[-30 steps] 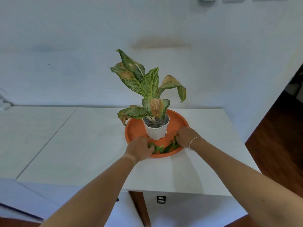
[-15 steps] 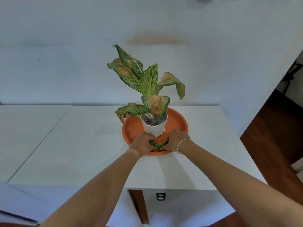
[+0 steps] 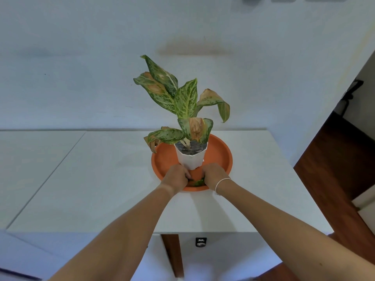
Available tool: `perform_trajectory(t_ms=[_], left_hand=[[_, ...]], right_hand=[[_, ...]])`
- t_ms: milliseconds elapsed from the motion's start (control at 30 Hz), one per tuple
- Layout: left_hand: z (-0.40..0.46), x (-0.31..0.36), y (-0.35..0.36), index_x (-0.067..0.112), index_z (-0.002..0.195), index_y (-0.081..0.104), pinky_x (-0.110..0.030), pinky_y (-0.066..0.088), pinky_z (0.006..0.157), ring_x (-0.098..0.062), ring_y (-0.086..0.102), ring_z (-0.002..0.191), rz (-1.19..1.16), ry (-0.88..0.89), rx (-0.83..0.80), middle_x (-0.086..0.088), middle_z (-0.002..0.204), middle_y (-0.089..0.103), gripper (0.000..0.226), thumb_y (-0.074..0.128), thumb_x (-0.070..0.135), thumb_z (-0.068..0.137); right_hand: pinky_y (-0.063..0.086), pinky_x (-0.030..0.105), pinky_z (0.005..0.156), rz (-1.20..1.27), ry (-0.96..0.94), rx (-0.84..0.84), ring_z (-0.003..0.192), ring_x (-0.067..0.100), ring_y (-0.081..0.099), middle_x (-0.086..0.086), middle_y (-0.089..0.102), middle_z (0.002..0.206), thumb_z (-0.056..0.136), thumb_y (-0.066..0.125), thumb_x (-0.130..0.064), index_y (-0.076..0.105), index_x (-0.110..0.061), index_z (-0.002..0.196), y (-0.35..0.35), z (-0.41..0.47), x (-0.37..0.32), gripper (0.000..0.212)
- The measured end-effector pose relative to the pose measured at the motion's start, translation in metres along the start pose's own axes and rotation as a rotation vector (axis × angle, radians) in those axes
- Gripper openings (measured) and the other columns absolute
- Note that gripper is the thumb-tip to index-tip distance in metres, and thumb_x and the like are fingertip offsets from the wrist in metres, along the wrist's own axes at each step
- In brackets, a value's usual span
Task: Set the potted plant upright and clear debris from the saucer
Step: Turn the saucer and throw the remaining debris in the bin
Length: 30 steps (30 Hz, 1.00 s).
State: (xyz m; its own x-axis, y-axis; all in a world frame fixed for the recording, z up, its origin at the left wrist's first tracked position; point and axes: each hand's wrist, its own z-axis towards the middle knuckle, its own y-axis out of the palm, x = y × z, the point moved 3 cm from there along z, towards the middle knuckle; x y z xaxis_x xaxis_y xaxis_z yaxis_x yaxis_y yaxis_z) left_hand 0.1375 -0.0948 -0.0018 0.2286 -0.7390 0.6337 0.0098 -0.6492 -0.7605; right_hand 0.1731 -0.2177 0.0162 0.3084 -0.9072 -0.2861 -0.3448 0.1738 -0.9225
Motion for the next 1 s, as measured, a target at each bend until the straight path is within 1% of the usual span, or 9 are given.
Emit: perform_trajectory(t_ms=[167, 200, 267, 433, 533, 633, 733, 900, 1000], left_hand=[[0.002, -0.005, -0.011, 0.002, 0.099, 0.075, -0.025, 0.047, 0.092, -0.024, 0.063, 0.106, -0.044, -0.046, 0.044, -0.012, 0.111, 0.071, 0.03, 0.048, -0.007, 0.088], [0.002, -0.006, -0.013, 0.001, 0.1, 0.075, -0.024, 0.047, 0.092, -0.024, 0.063, 0.107, -0.055, -0.052, 0.053, -0.012, 0.112, 0.071, 0.03, 0.049, -0.006, 0.088], [0.002, -0.007, -0.019, 0.001, 0.101, 0.075, -0.019, 0.045, 0.086, -0.023, 0.063, 0.108, -0.066, -0.063, 0.062, -0.012, 0.112, 0.071, 0.029, 0.05, -0.006, 0.088], [0.001, -0.009, -0.031, 0.002, 0.103, 0.074, -0.017, 0.041, 0.073, -0.017, 0.06, 0.095, -0.077, -0.068, 0.077, -0.012, 0.112, 0.071, 0.028, 0.052, -0.005, 0.088], [0.001, -0.012, -0.036, 0.003, 0.103, 0.075, -0.008, 0.038, 0.06, -0.016, 0.058, 0.091, -0.091, -0.082, 0.09, -0.012, 0.111, 0.071, 0.028, 0.053, -0.005, 0.087], [-0.001, -0.015, -0.039, 0.006, 0.101, 0.076, -0.004, 0.036, 0.057, -0.011, 0.054, 0.086, -0.084, -0.102, 0.095, -0.009, 0.11, 0.071, 0.029, 0.053, -0.004, 0.087], [-0.003, -0.016, -0.041, 0.008, 0.1, 0.076, -0.006, 0.037, 0.056, -0.012, 0.054, 0.083, -0.091, -0.121, 0.095, -0.009, 0.109, 0.071, 0.03, 0.053, -0.004, 0.086], [-0.007, -0.018, -0.041, 0.007, 0.101, 0.076, -0.006, 0.037, 0.056, -0.012, 0.054, 0.085, -0.103, -0.118, 0.1, -0.009, 0.108, 0.07, 0.028, 0.054, -0.003, 0.086], [-0.009, -0.018, -0.041, 0.006, 0.102, 0.075, -0.002, 0.038, 0.05, -0.009, 0.052, 0.075, -0.132, -0.129, 0.092, -0.006, 0.094, 0.066, 0.027, 0.055, -0.002, 0.087]], right_hand=[[0.047, 0.028, 0.083, 0.135, 0.088, -0.018, 0.094, 0.023, 0.06, 0.012, 0.068, 0.117, 0.096, 0.047, -0.011, 0.068, -0.003, 0.114, -0.007, 0.006, 0.006, 0.029], [0.048, 0.027, 0.08, 0.163, 0.102, -0.004, 0.094, 0.022, 0.06, 0.012, 0.068, 0.117, 0.095, 0.049, -0.011, 0.069, -0.003, 0.113, -0.006, 0.008, 0.008, 0.028], [0.044, 0.025, 0.073, 0.255, 0.129, 0.007, 0.086, 0.018, 0.055, 0.013, 0.069, 0.114, 0.09, 0.056, -0.008, 0.071, -0.002, 0.109, -0.004, 0.013, 0.009, 0.025], [0.044, 0.026, 0.074, 0.373, 0.144, -0.007, 0.085, 0.017, 0.053, 0.013, 0.069, 0.106, 0.087, 0.061, -0.004, 0.072, -0.002, 0.109, -0.005, 0.017, 0.009, 0.024], [0.049, 0.026, 0.085, 0.362, 0.1, 0.007, 0.093, 0.021, 0.06, 0.01, 0.069, 0.115, 0.088, 0.057, 0.001, 0.074, -0.004, 0.104, 0.0, 0.018, 0.003, 0.024], [0.046, 0.022, 0.091, 0.241, -0.028, -0.064, 0.113, 0.024, 0.06, 0.007, 0.066, 0.124, 0.088, 0.052, 0.004, 0.072, -0.009, 0.11, 0.009, 0.015, -0.006, 0.033], [0.046, 0.026, 0.097, 0.094, -0.138, -0.135, 0.119, 0.024, 0.057, 0.005, 0.062, 0.131, 0.088, 0.049, 0.006, 0.067, -0.014, 0.121, 0.011, 0.012, -0.014, 0.042], [0.045, 0.026, 0.083, -0.02, -0.23, -0.154, 0.112, 0.028, 0.058, 0.009, 0.064, 0.124, 0.086, 0.047, 0.009, 0.069, -0.011, 0.116, 0.007, 0.01, -0.018, 0.042], [0.039, 0.024, 0.073, -0.033, -0.243, -0.132, 0.101, 0.027, 0.06, 0.012, 0.066, 0.117, 0.086, 0.048, 0.006, 0.071, -0.007, 0.108, 0.01, 0.011, -0.018, 0.035]])
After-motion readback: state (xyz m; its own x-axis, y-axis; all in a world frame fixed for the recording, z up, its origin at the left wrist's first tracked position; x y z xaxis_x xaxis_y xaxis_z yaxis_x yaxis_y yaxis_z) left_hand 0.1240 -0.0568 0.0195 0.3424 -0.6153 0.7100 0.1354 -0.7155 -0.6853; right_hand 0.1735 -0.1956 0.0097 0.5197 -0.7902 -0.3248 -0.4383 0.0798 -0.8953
